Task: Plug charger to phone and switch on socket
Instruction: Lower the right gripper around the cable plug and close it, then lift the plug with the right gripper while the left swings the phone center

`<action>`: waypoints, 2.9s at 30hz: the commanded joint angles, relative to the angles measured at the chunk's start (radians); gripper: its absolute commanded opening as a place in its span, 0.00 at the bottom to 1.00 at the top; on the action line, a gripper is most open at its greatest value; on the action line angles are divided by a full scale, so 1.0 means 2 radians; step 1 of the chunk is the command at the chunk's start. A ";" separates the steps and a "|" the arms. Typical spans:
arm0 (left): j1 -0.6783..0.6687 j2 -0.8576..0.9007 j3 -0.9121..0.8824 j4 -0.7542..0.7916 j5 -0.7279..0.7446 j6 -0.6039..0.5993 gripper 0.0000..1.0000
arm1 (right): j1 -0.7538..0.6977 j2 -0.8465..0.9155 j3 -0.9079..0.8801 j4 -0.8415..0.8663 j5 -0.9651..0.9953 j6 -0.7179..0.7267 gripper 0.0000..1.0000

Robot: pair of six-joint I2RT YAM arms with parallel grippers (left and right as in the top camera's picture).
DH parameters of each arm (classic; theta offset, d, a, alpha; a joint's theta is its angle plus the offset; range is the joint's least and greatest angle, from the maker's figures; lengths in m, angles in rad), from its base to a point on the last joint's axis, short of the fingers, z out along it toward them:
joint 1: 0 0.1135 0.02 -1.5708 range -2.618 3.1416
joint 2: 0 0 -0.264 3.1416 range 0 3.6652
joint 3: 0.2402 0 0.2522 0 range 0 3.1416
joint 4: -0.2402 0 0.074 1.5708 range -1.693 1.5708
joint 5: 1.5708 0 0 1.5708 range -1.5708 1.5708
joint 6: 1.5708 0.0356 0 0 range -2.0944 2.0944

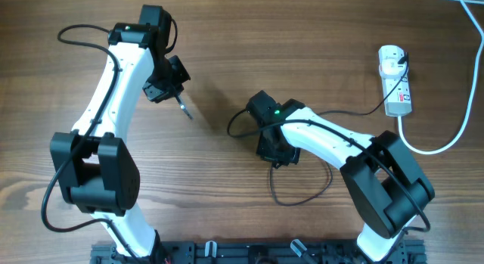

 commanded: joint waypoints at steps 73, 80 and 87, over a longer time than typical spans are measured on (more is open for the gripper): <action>0.004 -0.012 -0.001 0.151 0.322 0.094 0.04 | 0.001 -0.068 0.023 0.005 -0.065 -0.133 0.04; 0.004 -0.012 -0.001 0.179 0.396 0.098 0.04 | 0.001 -0.152 0.023 -0.006 -0.111 -0.181 0.04; 0.004 -0.012 -0.001 0.184 0.406 0.116 0.04 | 0.001 -0.202 0.023 -0.014 -0.140 -0.196 0.05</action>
